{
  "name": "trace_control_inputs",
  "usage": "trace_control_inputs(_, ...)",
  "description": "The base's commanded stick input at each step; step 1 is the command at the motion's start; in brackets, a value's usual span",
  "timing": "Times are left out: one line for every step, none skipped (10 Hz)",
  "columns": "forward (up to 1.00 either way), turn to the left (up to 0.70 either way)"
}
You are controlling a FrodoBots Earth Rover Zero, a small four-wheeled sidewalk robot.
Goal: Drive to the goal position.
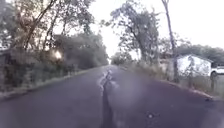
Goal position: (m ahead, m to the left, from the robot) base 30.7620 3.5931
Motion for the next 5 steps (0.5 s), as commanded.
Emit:
trace_control_inputs(1.00,0.00)
trace_control_inputs(1.00,0.00)
trace_control_inputs(1.00,0.00)
trace_control_inputs(1.00,0.00)
trace_control_inputs(1.00,0.00)
